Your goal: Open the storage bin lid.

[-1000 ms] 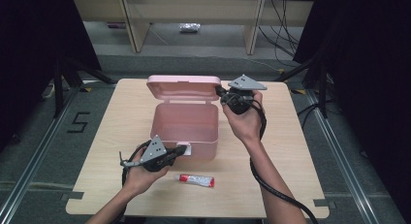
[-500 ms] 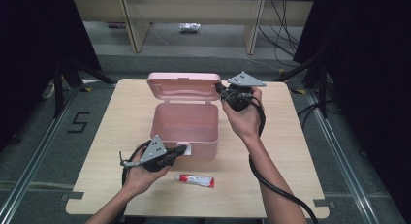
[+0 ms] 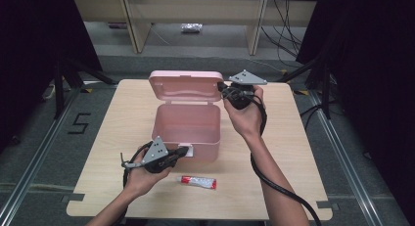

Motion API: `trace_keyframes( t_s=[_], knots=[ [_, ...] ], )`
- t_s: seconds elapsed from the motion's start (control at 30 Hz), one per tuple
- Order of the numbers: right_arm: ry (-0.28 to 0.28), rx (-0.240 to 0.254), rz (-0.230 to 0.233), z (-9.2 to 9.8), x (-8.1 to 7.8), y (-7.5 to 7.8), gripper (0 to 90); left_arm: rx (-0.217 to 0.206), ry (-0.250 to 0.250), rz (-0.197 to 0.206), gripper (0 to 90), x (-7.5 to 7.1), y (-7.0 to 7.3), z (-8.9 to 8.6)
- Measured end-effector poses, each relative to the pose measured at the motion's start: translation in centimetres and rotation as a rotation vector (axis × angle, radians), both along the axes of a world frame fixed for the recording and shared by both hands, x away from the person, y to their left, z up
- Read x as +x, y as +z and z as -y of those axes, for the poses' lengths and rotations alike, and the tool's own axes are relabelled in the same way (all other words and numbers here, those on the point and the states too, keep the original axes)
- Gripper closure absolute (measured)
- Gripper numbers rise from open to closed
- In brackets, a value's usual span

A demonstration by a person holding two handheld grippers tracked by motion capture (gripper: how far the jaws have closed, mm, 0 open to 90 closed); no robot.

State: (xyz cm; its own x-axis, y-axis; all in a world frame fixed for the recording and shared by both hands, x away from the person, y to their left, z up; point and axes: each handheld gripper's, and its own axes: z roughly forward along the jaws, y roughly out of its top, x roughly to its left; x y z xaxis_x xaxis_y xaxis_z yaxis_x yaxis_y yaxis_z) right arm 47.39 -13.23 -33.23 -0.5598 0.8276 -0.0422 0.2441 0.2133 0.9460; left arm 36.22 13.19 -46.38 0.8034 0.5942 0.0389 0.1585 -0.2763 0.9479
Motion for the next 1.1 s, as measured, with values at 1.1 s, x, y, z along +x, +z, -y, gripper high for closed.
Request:
trace_keyframes(
  t_s=[1.1],
  knots=[
    [-0.031,-0.013,-0.004,-0.3,2.0,-0.6,90.0,-0.003,0.0,0.0,89.6,0.0,0.0,0.0]
  ],
)
